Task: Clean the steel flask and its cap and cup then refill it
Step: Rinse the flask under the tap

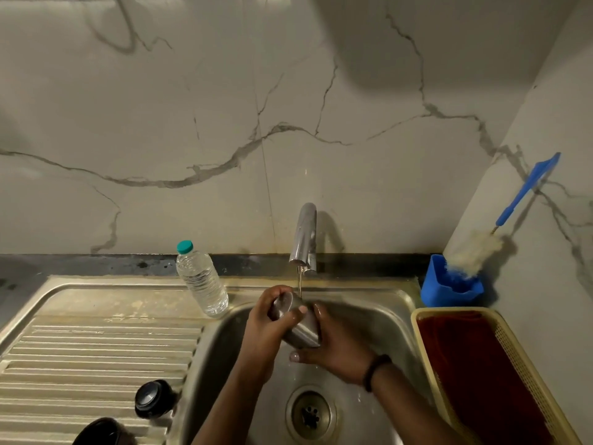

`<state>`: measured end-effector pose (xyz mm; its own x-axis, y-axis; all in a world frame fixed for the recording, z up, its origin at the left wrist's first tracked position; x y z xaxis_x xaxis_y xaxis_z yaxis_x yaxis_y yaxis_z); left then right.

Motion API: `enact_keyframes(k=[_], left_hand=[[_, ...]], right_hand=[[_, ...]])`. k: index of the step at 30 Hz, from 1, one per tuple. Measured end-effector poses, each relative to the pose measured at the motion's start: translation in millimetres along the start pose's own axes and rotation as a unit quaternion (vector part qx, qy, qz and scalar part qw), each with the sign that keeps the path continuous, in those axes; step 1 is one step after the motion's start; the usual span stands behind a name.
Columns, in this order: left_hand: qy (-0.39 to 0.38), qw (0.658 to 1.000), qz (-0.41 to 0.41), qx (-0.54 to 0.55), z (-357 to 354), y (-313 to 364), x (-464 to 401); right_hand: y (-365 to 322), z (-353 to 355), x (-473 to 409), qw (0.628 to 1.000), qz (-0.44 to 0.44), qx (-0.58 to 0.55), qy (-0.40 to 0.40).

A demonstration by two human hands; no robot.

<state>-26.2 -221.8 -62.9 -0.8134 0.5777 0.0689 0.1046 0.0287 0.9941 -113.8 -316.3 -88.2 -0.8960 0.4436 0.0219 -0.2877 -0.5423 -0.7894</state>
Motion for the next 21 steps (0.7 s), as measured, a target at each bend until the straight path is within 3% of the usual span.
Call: enact_keyframes(k=[2, 4, 8, 10, 12, 14, 16, 18, 21], left_hand=[[-0.054, 0.998, -0.017, 0.005, -6, 5, 2], [-0.07, 0.997, -0.024, -0.024, -15, 8, 4], [0.06, 0.995, 0.026, -0.075, -14, 4, -3], [0.11, 0.987, 0.071, -0.096, -15, -1, 0], [0.121, 0.981, 0.102, -0.109, -19, -7, 6], [0.132, 0.98, 0.092, -0.119, -16, -9, 8], [0.142, 0.981, 0.077, -0.11, -8, -9, 5], [0.123, 0.986, 0.059, -0.094, -2, -10, 0], [0.07, 0.994, 0.045, -0.068, -4, -10, -2]], right_hand=[[-2, 8, 3, 0.994, 0.001, -0.054, -0.09], [1, 12, 6, 0.993, -0.003, -0.072, -0.097], [16, 10, 6, 0.993, -0.05, -0.073, 0.072], [24, 6, 8, 0.986, -0.063, 0.053, 0.143], [20, 5, 11, 0.956, -0.035, 0.203, 0.208], [8, 8, 17, 0.93, -0.007, 0.263, 0.255], [6, 7, 13, 0.947, 0.005, 0.24, 0.213], [13, 6, 7, 0.991, -0.024, 0.096, 0.09], [11, 6, 6, 0.993, -0.051, -0.102, 0.008]])
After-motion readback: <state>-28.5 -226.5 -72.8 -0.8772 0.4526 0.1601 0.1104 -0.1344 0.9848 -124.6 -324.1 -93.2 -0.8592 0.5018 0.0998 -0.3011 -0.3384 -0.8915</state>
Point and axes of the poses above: each hand's wrist, its own x-axis away from the middle knuckle, its own z-axis out of the back of the hand, y = z × x, the point moved 8 cm from there along -x, towards the middle knuckle, and after that the axes turned 8 degrees about y, right-handed, at the moved point
